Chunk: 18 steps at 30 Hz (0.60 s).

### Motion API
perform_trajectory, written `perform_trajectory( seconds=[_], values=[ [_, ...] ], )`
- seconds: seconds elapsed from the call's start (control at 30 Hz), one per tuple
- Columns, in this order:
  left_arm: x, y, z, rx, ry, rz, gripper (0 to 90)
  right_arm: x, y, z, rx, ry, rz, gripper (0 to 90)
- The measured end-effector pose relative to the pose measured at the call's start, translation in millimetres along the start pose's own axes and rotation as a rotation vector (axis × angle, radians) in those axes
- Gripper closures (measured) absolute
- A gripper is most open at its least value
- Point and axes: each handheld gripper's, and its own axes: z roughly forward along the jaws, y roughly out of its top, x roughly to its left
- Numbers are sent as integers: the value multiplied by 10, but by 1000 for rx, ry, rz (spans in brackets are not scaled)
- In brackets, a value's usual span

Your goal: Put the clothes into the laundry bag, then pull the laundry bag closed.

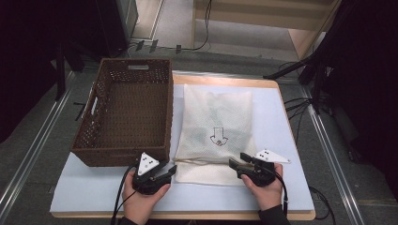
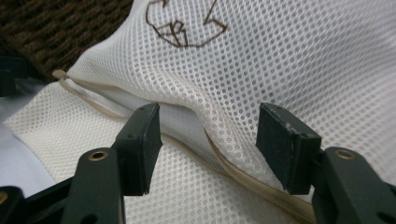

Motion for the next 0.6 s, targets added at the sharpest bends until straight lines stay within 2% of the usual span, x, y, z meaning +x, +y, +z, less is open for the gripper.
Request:
perform_trajectory(
  seconds=[0.13, 0.27, 0.33, 0.37, 0.47, 0.6],
  values=[
    [17, 8, -9, -2, -7, -7, 521, 60, 39, -72, -32, -16, -14, 415],
    [15, 11, 2, -1, -18, -7, 514, 135, 76, -82, -39, -13, -32, 434],
    [18, 11, 1, -2, -16, -7, 520, 176, 102, -92, -39, -10, -26, 462],
    [24, 8, -3, -2, -15, 0, 548, 197, 123, -96, -42, -2, -14, 469],
    [31, 5, -26, -7, -17, 9, 682, 322, 195, -107, -57, 11, -28, 475],
    [35, 11, -47, 0, -42, 12, 859, 511, 260, -21, -53, 64, -86, 491]
  ],
)
